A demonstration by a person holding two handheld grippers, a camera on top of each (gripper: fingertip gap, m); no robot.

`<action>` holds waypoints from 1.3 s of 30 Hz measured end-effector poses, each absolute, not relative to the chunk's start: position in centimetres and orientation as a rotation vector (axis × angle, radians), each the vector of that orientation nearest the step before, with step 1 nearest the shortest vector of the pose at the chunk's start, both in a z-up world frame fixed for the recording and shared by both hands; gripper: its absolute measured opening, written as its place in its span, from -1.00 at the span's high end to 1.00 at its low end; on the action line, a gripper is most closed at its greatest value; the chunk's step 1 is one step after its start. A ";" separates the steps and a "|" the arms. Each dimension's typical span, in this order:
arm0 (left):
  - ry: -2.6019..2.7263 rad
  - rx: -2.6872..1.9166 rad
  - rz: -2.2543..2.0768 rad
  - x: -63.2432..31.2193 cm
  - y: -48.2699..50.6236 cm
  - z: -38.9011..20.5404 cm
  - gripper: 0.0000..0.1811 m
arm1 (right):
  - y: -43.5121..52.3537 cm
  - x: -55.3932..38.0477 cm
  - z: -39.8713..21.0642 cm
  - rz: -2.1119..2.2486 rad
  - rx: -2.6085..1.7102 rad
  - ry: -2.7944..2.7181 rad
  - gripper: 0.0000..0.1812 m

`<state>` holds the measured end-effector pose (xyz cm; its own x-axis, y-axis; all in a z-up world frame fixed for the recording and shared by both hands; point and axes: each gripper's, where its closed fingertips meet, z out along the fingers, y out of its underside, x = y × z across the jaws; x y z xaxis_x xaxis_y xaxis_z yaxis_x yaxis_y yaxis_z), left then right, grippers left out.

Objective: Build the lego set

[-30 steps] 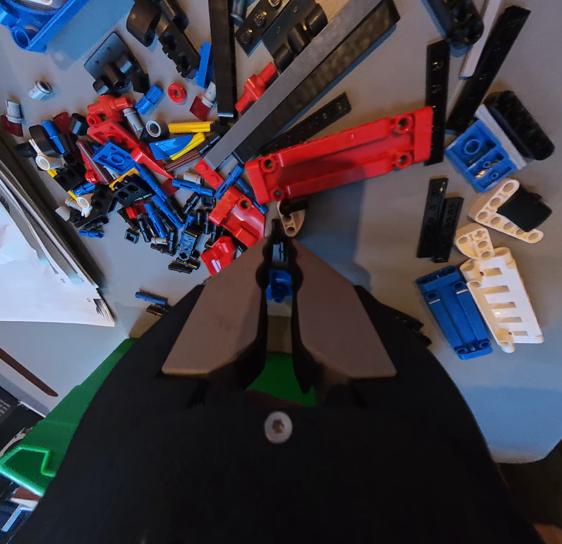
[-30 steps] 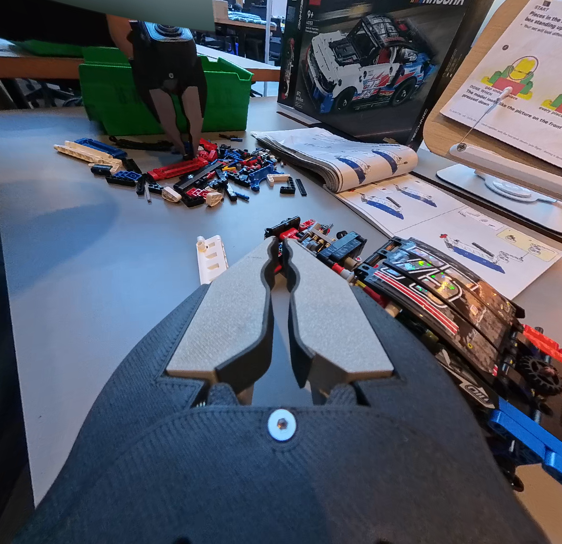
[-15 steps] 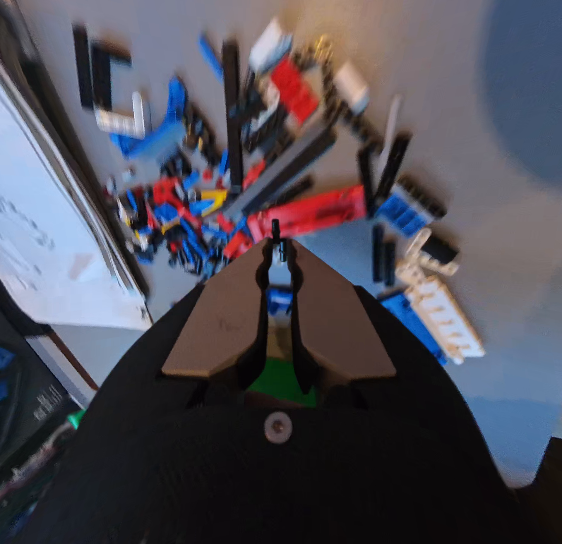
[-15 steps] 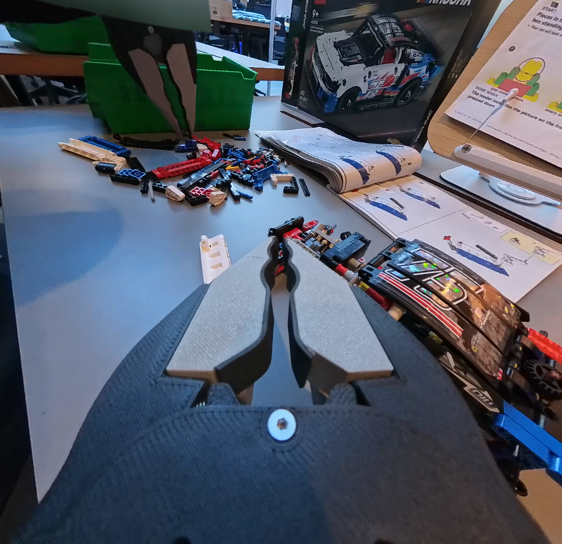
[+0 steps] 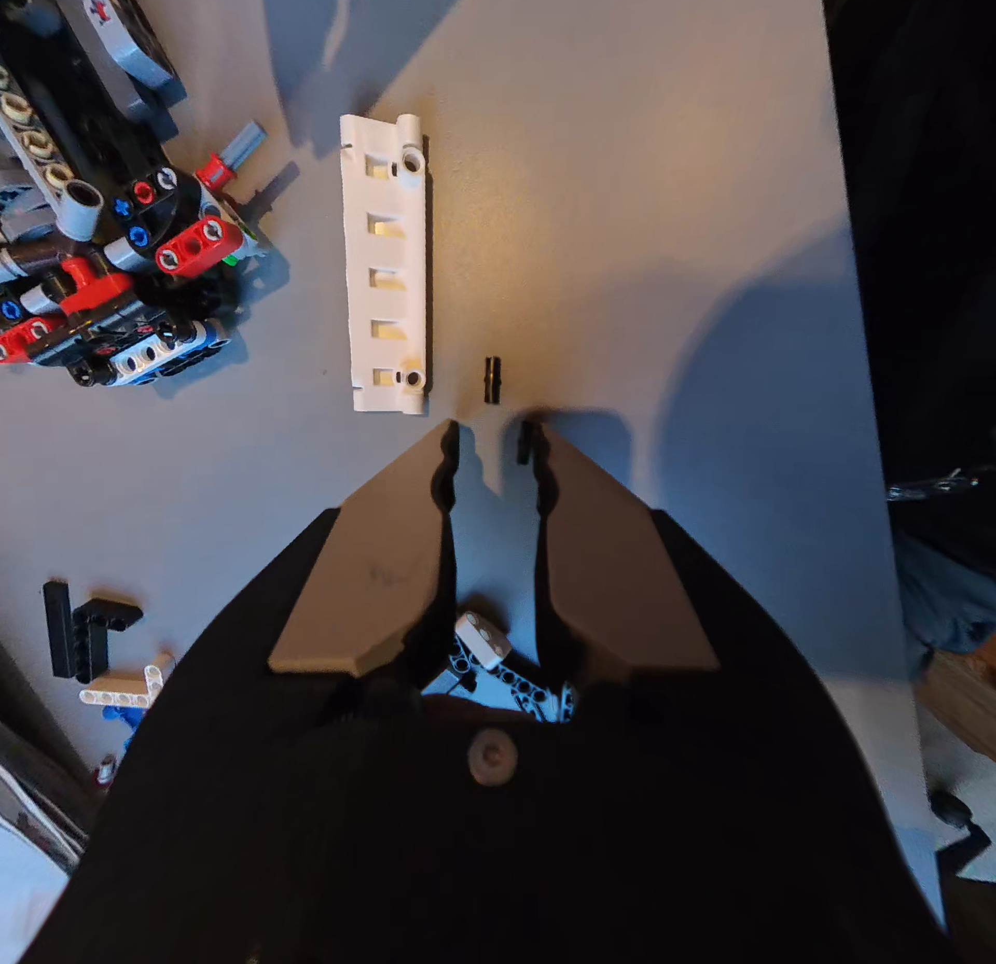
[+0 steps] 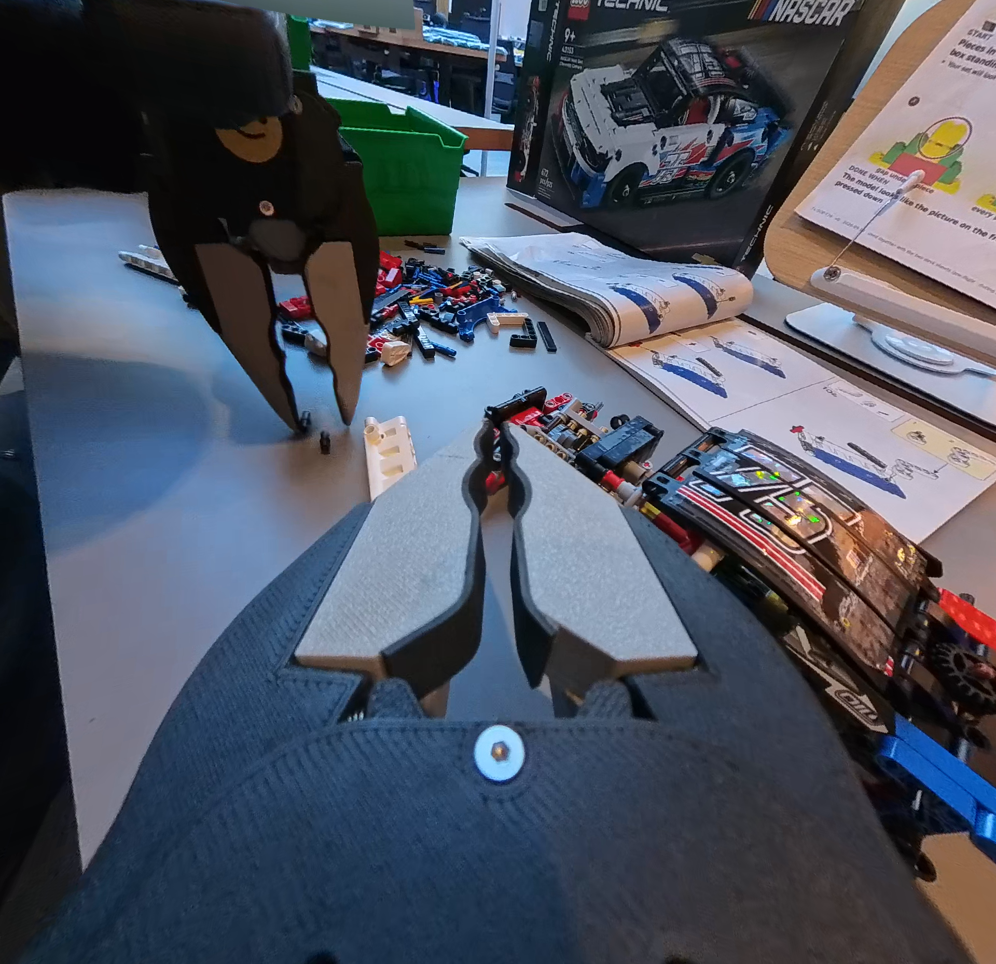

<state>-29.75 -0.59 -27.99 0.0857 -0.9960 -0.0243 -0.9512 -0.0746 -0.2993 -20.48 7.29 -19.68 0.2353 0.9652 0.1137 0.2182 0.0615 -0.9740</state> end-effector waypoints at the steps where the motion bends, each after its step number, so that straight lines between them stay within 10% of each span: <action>1: 1.945 -2.124 -0.278 -29.9 -0.7 -27.8 0.73 | 7.3 -20.5 -19.7 0.854 -1.398 -1.211 1.00; 18: 1.140 -2.571 0.248 -55.7 3.4 -17.6 0.69 | 7.9 -20.5 -19.7 0.894 -1.434 -1.177 1.00; 39: 1.011 -3.096 0.444 -61.8 8.9 -26.6 0.76 | 7.6 -19.7 -18.9 0.997 -1.419 -1.132 1.00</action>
